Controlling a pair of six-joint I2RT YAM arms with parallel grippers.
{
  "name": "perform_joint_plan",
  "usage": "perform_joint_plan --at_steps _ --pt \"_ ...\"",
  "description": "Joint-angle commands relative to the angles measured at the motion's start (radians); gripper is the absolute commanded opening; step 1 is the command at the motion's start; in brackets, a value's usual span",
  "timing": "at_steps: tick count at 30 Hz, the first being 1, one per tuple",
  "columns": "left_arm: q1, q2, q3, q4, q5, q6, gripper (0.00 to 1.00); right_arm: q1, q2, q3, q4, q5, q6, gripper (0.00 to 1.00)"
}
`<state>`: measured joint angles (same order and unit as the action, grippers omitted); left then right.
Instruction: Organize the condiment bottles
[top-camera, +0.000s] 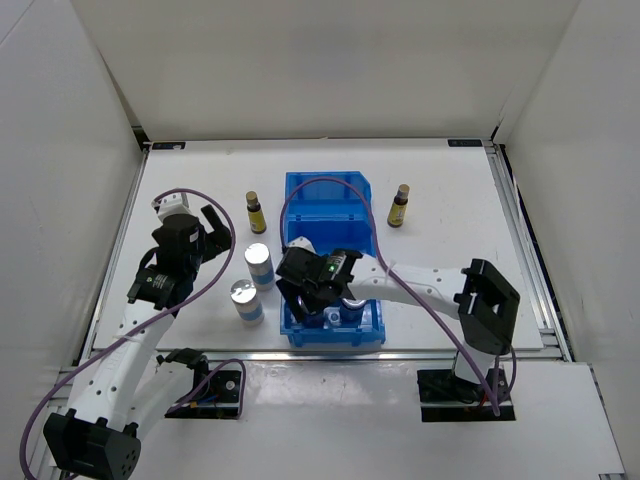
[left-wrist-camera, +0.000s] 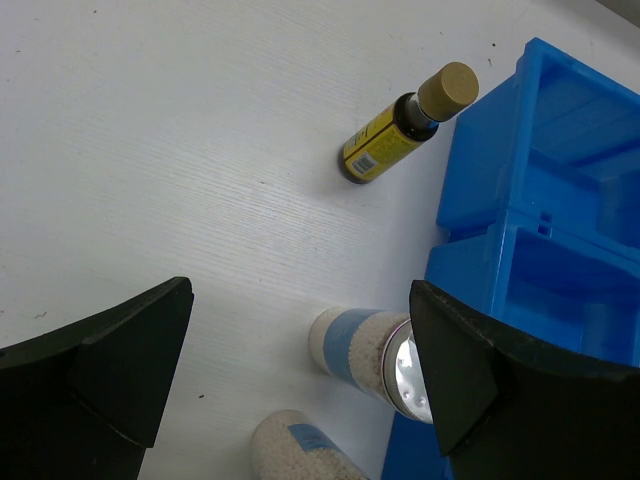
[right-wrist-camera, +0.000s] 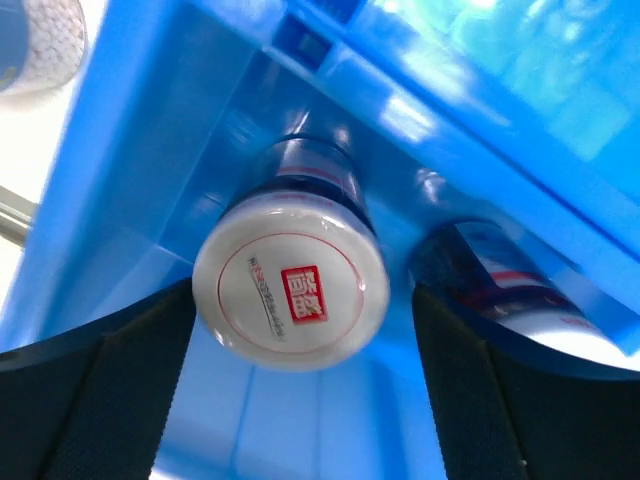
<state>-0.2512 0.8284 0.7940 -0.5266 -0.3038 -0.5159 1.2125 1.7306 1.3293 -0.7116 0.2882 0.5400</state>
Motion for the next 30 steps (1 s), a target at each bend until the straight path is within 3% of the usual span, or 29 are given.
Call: perform_joint_plan --at_steps 1,4,10,17,23,30 --pt "-0.003 -0.006 0.033 -0.007 -0.004 0.005 1.00 0.007 -0.028 0.126 -0.090 0.058 -0.012 0.94" --pt "-0.003 -0.006 0.033 -0.007 -0.004 0.005 1.00 0.007 -0.075 0.220 -0.152 0.100 -0.025 1.00" --pt "-0.003 -0.006 0.042 -0.027 -0.038 0.024 1.00 0.007 -0.135 0.367 -0.163 0.134 -0.090 1.00" --pt "-0.003 -0.005 0.051 -0.027 0.057 0.066 1.00 0.007 0.063 0.603 -0.275 0.147 -0.169 1.00" --pt "-0.003 0.040 0.083 -0.001 0.371 0.194 1.00 0.007 0.023 0.547 -0.217 0.149 -0.167 1.00" --pt "-0.003 0.118 0.083 0.019 0.543 0.235 1.00 -0.002 -0.210 0.360 -0.216 0.256 -0.137 1.00"
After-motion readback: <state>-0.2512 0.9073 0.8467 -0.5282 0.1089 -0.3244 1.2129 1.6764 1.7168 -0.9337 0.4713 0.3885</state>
